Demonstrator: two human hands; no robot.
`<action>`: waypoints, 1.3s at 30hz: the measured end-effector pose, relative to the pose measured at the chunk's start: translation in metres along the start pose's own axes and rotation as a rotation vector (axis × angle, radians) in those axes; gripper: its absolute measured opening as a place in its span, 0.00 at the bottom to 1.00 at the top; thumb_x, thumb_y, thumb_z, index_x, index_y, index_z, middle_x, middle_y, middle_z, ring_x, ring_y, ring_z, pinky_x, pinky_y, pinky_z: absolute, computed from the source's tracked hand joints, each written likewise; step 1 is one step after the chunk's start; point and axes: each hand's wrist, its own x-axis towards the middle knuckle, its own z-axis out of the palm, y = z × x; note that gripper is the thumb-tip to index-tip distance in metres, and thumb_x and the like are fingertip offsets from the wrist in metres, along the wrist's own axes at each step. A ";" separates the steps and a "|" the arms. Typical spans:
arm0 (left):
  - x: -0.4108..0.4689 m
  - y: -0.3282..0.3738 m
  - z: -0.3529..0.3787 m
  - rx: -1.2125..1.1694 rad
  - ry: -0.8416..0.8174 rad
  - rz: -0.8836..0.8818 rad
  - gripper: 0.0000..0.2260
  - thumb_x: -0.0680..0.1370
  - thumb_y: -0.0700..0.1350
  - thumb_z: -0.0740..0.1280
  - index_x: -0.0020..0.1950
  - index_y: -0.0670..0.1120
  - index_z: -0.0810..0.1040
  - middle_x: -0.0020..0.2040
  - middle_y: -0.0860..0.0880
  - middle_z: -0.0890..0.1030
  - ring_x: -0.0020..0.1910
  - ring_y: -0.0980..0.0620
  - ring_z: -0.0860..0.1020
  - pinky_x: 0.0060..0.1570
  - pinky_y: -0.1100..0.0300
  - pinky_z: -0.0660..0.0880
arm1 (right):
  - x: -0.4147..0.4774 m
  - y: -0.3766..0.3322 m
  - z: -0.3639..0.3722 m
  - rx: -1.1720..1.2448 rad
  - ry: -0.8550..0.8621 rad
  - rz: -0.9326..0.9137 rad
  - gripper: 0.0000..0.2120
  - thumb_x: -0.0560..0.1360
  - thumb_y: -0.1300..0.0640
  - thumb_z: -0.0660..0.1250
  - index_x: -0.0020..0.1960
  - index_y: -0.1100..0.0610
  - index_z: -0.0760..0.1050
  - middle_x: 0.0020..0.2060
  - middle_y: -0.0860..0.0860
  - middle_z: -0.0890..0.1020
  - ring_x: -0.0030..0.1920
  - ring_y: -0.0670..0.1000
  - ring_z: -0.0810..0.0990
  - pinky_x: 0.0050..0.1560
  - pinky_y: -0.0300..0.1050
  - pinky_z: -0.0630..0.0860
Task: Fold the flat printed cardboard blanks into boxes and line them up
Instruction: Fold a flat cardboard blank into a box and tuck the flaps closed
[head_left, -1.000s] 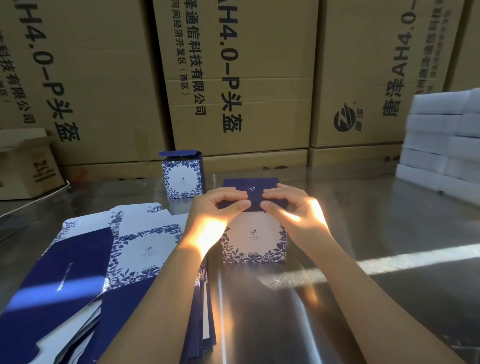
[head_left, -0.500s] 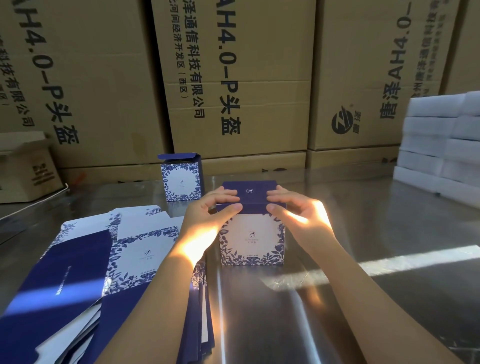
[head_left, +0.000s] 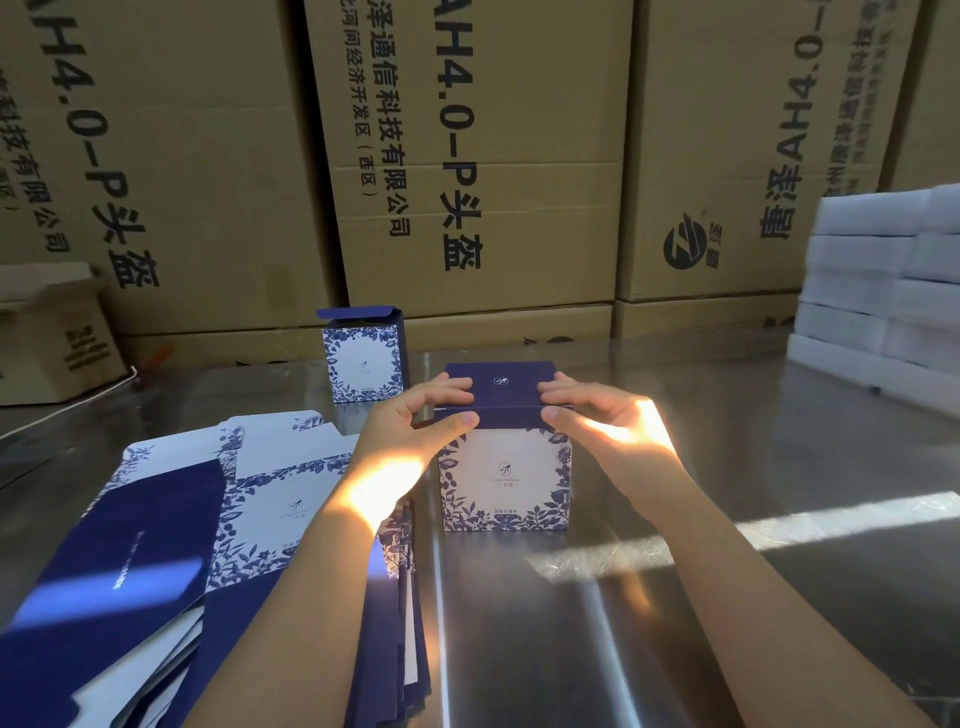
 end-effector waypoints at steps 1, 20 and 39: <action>0.000 0.000 -0.001 -0.020 0.004 -0.004 0.09 0.70 0.37 0.73 0.42 0.51 0.82 0.48 0.63 0.82 0.55 0.73 0.73 0.46 0.79 0.69 | 0.000 -0.001 -0.002 0.010 -0.003 0.006 0.09 0.70 0.65 0.73 0.44 0.51 0.83 0.48 0.43 0.84 0.58 0.36 0.77 0.57 0.32 0.74; -0.001 0.006 -0.005 -0.053 0.035 -0.008 0.13 0.68 0.36 0.74 0.34 0.56 0.85 0.45 0.62 0.84 0.54 0.66 0.78 0.58 0.65 0.72 | 0.001 -0.002 -0.007 -0.011 -0.044 0.007 0.10 0.72 0.62 0.72 0.44 0.47 0.83 0.48 0.40 0.84 0.58 0.36 0.77 0.60 0.30 0.71; -0.002 0.006 0.005 0.243 0.056 0.099 0.13 0.69 0.40 0.75 0.41 0.59 0.80 0.50 0.57 0.78 0.49 0.75 0.72 0.43 0.81 0.67 | 0.001 0.000 -0.002 0.011 -0.002 0.020 0.10 0.69 0.65 0.74 0.45 0.51 0.83 0.44 0.40 0.84 0.59 0.40 0.78 0.49 0.31 0.75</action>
